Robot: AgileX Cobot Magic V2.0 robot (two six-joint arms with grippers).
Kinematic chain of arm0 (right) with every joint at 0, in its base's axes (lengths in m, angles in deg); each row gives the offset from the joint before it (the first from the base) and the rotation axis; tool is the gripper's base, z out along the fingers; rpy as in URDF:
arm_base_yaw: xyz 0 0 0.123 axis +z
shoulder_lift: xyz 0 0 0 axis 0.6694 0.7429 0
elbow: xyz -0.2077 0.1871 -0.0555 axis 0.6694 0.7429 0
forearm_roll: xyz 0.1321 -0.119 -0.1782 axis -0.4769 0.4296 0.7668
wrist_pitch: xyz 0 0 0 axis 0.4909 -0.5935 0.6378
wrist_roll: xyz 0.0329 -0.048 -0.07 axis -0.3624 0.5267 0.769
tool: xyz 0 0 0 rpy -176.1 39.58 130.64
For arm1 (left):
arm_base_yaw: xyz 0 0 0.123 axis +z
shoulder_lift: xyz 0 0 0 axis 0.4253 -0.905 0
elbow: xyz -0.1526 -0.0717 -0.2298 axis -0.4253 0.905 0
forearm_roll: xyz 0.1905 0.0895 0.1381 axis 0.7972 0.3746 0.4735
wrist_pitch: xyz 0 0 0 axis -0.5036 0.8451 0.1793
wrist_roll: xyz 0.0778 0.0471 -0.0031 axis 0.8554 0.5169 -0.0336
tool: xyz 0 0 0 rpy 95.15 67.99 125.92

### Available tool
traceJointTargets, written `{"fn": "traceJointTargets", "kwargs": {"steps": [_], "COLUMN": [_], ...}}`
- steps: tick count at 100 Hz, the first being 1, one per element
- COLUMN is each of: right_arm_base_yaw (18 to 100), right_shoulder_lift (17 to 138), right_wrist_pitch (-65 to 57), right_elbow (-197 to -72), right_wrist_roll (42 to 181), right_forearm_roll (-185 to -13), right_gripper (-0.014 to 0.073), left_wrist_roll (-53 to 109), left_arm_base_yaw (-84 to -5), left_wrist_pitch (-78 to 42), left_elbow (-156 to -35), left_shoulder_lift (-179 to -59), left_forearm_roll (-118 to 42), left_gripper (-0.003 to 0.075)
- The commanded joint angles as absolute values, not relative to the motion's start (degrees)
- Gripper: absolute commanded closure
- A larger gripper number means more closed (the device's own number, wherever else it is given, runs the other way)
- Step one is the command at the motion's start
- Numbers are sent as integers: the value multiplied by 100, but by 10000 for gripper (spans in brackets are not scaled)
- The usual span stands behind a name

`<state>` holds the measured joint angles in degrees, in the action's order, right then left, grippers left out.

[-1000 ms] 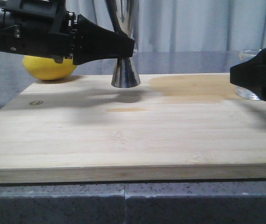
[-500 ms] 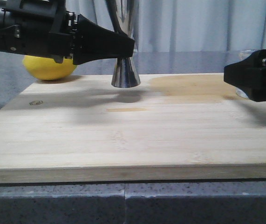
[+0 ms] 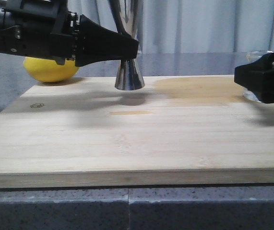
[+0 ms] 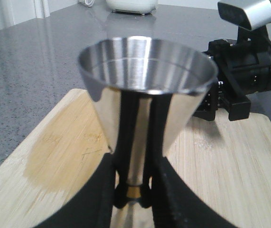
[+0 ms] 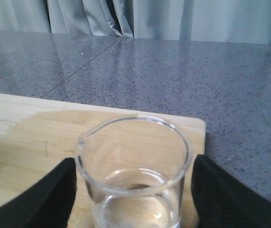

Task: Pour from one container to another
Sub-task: 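Reach the right gripper to the glass beaker and grasp it, then lift the glass beaker and carry it above the jigger cup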

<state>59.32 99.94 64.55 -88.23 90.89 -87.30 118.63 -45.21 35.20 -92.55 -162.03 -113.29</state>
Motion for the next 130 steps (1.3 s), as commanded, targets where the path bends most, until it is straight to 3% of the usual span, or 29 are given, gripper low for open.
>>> {"fn": "traceJointTargets", "kwargs": {"steps": [1,22,51,80,101,130], "right_arm_base_yaw": [5930,5930,5930,5930,5930,5951], "right_shoulder_lift": [9887,9887,9887,9755,9224,8557], "right_wrist_pitch": [6969,6969,7031,7123,6249,3868], "right_elbow": [-8952,-8952,-8952,-9001,-9466,-11009], "right_wrist_roll": [9166,9166,9166,9166,9166,9126], "right_forearm_roll": [-8744,-8744,-8744,-8286,-7908,-6835], "right_gripper": [178,190,392,398,398,398], "left_wrist_roll": [11793,11793,11793,11793,11767,11767], "left_arm_base_yaw": [-4572,-4572,-4572,-4572,-4572,-4572], "left_wrist_pitch": [4194,4194,4194,4194,4194,4194], "left_elbow": [-9424,-9424,-9424,-9424,-9424,-9424], "left_shoulder_lift": [-15971,-15971,-15971,-15971,-15971,-15971], "left_forearm_roll": [-11710,-11710,-11706,-11634,-11631,-11631], "left_gripper": [713,713,713,713,713,713]}}
